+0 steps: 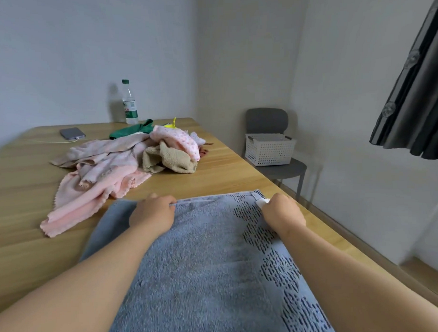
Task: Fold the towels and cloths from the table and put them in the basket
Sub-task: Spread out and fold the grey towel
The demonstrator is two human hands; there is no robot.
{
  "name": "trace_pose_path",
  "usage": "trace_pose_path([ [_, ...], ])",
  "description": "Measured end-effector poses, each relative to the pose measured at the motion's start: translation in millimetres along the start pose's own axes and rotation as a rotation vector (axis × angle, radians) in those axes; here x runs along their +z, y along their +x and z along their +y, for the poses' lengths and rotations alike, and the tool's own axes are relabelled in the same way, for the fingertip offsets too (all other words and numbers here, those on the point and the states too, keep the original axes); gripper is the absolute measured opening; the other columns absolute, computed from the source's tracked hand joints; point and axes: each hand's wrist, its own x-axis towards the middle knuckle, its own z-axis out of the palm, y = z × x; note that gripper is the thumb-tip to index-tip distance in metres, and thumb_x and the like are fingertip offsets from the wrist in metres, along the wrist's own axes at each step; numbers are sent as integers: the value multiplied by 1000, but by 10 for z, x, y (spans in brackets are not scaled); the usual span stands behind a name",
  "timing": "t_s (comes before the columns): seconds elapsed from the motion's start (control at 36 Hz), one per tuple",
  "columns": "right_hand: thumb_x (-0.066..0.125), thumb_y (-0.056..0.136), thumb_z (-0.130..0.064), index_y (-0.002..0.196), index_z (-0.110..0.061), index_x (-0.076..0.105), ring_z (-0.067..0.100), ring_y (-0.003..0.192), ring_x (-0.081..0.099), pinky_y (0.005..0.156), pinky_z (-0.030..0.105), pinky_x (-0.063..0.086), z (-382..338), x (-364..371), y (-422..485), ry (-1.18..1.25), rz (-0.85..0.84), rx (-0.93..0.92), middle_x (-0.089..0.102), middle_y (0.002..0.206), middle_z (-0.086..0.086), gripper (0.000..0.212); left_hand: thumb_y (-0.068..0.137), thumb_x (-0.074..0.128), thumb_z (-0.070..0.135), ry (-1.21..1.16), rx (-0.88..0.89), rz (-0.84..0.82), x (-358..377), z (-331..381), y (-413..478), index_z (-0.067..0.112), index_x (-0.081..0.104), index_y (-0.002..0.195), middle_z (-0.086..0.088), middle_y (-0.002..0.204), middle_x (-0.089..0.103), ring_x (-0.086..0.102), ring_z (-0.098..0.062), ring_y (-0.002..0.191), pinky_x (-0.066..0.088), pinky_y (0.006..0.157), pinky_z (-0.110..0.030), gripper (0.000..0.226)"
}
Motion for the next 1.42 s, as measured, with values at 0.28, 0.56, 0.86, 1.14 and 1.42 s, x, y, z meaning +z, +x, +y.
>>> trace_pose_path([
  [0.28, 40, 97, -17, 121, -11, 51, 26, 98, 55, 74, 32, 44, -5, -5, 18, 86, 115, -134, 59, 112, 9, 27, 93, 50, 25, -207, -43, 250, -74, 69, 26, 26, 55, 85, -1, 105, 39, 48, -21, 82, 38, 67, -31, 9],
  [0.56, 38, 95, -7, 134, -7, 38, 29, 113, 51, 82, 35, 42, -65, -158, -113, 100, 179, -162, 48, 133, 12, 39, 94, 50, 28, -291, 47, 22, -31, 296, -36, 21, 18, 145, -13, 141, 34, 49, -32, 116, 44, 89, -39, 61],
  [0.86, 30, 99, -36, 143, -32, 31, 27, 134, 30, 108, 43, 21, -199, 76, -1071, -256, -164, -501, 34, 147, -4, 44, 97, 44, 32, -49, 234, -54, -288, -285, -840, 29, 53, 122, 8, 135, 41, 46, -11, 117, 35, 100, -29, 28],
  [1.14, 22, 102, -36, 142, -32, 33, 20, 136, 31, 107, 36, 27, 273, -44, -1067, -414, -64, -518, 35, 148, -8, 42, 80, 37, 65, -116, 266, -150, -227, -710, -1448, 29, 45, 135, 10, 140, 39, 28, -9, 138, 22, 106, -18, 66],
  [1.42, 39, 97, -31, 133, -27, 45, 21, 129, 34, 104, 35, 27, 172, -112, -1517, -265, 40, -604, 41, 142, -6, 37, 97, 16, 52, 156, 40, -107, 81, 21, -1634, 36, 14, 147, 5, 158, 3, -3, -24, 146, -1, 115, -50, 53],
])
